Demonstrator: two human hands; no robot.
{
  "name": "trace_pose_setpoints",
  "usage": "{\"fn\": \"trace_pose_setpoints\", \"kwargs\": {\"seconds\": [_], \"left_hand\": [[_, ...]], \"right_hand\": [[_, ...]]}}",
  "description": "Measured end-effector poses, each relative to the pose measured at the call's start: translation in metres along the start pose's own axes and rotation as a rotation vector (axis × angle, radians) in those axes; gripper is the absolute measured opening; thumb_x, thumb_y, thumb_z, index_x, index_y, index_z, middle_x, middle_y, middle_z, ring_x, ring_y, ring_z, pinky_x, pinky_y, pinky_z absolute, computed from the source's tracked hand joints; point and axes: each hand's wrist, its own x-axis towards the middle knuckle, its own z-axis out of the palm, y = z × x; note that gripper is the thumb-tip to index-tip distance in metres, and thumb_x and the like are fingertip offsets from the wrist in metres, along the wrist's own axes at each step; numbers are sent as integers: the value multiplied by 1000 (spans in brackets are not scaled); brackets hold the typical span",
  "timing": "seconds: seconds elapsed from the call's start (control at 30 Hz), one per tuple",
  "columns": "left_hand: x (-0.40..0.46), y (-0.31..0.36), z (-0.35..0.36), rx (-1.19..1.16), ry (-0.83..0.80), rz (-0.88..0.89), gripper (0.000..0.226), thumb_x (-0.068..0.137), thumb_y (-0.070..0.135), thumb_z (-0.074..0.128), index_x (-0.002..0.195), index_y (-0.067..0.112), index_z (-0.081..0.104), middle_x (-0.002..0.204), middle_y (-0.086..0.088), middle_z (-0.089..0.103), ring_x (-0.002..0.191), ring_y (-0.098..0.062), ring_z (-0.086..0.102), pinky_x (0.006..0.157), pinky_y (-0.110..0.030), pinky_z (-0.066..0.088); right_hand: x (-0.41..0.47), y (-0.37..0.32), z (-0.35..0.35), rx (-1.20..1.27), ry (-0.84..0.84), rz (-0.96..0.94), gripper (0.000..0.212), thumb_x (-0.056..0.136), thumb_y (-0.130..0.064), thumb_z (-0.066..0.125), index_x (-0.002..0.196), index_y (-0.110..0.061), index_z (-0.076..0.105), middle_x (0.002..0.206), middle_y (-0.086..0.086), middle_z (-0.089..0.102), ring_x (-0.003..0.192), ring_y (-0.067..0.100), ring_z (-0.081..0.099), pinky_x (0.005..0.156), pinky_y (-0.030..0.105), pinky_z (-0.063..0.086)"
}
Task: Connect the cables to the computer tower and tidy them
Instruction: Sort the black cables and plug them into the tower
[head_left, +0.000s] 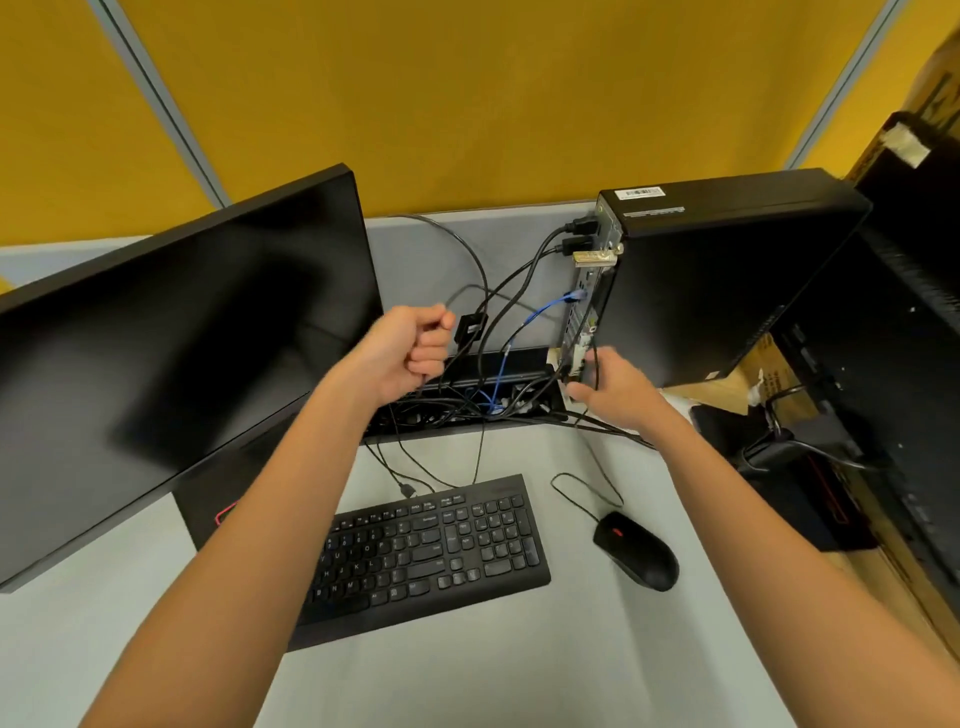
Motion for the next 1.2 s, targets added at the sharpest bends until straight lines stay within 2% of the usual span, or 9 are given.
{"fn": "trace_pose_setpoints", "kwargs": {"seconds": [0.13,0.23,0.37,0.53,0.67,0.77,1.0,1.1,1.2], "left_hand": [[1,-16,42,524,0,95,29,100,18,34,74,15,46,52,5,26,40,-8,17,37,-20,15],[-5,-6,53,651,-45,183,29,100,22,36,76,15,49,54,4,28,44,-9,19,40,-20,17],[-25,16,22,804,-151,254,28,101,27,41,84,12,57,57,6,32,51,-9,26,48,-18,24],[-38,18,-34,778,89,405,30,99,30,47,78,11,57,58,5,24,51,-9,19,49,-23,16],[-17,5,7,911,73,471,28,99,24,49,80,9,61,57,10,46,50,0,37,50,-13,32],[-4,1,36,943,8,482,32,98,25,50,75,9,64,74,-21,58,67,-11,48,65,-19,39],[-18,9,-28,753,106,435,33,99,33,48,73,15,59,55,8,26,49,-7,21,47,-21,18],[-16,-2,-31,762,124,412,35,100,34,45,73,15,58,52,11,26,47,-6,20,48,-22,19],[-12,-9,8,836,46,446,35,100,32,44,77,14,62,48,15,31,43,-2,26,44,-15,25]], "right_hand": [[-17,-53,-3,27,234,-446,77,84,-24,70,147,-25,25,145,4,38,131,16,42,105,34,39],[-19,-73,-7,1,54,-654,36,94,-13,54,127,-24,50,97,0,64,82,3,61,74,23,50],[1,-38,-26,96,266,-496,28,96,-9,40,81,-25,57,62,-8,48,54,7,42,56,27,35],[8,14,-43,-275,372,80,22,91,-11,47,105,-15,63,106,10,62,100,34,55,80,37,43],[-11,-48,-11,-327,164,-428,57,84,-14,60,138,-17,43,134,7,50,124,25,46,101,38,40],[-21,-87,6,-48,-75,-619,20,95,-16,52,115,-12,55,93,5,66,81,14,63,73,25,49],[6,-2,-58,-58,448,-211,31,94,-20,39,69,-24,58,67,-1,57,70,24,55,67,36,43],[1,8,-58,-425,310,-5,23,94,-19,45,103,-17,65,103,17,65,98,37,58,85,42,47],[-9,-29,-25,-466,191,-286,59,88,-20,60,142,-13,38,139,15,44,128,34,38,105,45,35]]}}
